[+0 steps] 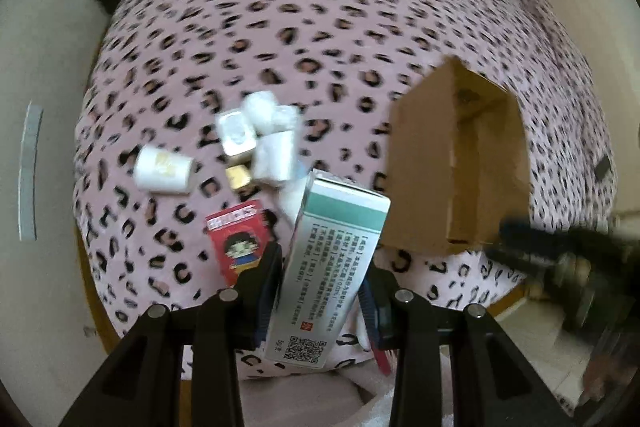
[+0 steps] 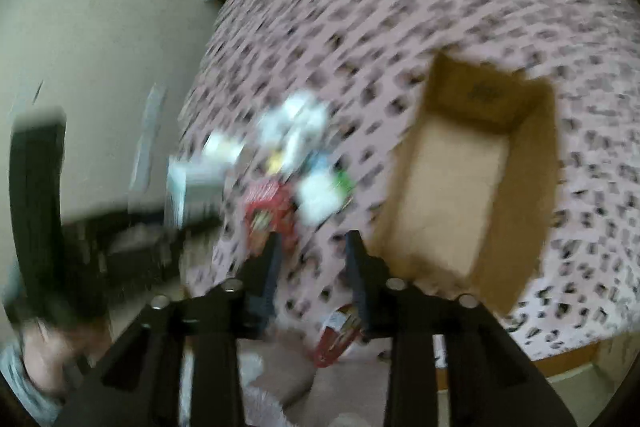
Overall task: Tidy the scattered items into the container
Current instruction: 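Carry the medicine box and the plush over the cardboard box with both grippers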
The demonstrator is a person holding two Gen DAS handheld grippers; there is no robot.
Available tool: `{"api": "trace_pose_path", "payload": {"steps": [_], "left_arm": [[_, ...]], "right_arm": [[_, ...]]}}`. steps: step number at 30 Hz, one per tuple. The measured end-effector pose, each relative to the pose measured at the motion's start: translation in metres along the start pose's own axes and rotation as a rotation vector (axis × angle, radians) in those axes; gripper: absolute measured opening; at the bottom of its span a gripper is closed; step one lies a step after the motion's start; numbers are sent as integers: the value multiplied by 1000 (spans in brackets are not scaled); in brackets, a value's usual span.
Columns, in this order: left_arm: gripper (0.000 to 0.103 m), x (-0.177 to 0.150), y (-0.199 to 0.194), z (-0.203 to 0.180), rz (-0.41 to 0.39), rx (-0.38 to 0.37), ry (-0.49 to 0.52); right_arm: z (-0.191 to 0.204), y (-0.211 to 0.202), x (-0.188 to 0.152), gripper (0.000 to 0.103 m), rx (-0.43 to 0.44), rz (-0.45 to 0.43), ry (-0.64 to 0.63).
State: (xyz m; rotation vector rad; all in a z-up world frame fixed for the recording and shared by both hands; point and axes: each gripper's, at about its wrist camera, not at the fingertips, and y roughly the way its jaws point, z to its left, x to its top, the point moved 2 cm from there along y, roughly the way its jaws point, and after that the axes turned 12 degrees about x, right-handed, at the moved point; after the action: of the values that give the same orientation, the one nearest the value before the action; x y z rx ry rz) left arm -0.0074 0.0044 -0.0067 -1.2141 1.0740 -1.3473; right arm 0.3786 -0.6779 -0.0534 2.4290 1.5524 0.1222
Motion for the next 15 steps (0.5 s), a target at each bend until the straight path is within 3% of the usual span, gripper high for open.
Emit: {"api": "trace_pose_path", "payload": {"steps": [2,5,12,15], "left_arm": [[37,-6,7,19,21,4,-47],[37,-18,19,43,57,-7,-104],[37,-47,47,77,137,-25,-162],[37,-52,53,83,150,-10,-145]], "right_arm": [[4,22,-20,75,-30,78,-71],[-21,66,-63,76,-93,211,-48],[-82,173,-133,76,-28,405,211],[-87,218,-152,76,-63,487,219]]}}
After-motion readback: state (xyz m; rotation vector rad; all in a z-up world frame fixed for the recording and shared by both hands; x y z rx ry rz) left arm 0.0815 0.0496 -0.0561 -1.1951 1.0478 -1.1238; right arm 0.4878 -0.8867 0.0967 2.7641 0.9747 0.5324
